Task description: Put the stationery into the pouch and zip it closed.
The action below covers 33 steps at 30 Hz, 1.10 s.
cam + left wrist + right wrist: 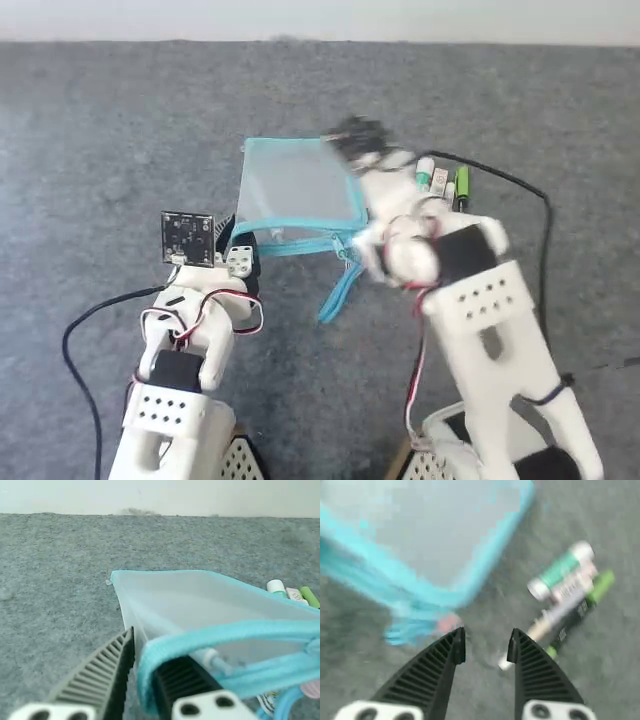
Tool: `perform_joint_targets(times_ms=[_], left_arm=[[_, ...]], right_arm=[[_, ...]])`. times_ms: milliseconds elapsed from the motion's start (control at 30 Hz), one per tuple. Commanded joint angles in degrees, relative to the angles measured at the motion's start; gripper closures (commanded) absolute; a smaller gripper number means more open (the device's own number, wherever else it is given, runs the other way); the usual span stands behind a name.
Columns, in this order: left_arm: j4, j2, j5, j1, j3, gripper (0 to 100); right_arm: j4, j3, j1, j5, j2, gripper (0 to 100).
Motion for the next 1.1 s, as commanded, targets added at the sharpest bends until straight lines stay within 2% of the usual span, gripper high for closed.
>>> perform_joint_targets(times_ms=[0,200,567,1067], left_arm=[[-0.35,-1.05,0.44,0.62,-0.75,99],[-0.35,-0.97,0.44,0.62,-0.48,99],[0.97,-1.05,-2.11,0.70,-0.57,99],[1.05,-1.05,-2.29,0.70,-0.57,99]], right_arm=[[-4.26,4.84,7.78,-1.49,0.84,85.5],[-6.55,1.32,14.90,-1.67,16.31,85.4],[-7.78,-17.76,20.44,-3.52,42.07,85.4],[-8.13,-23.03,22.64,-3.08,54.29,86.0]])
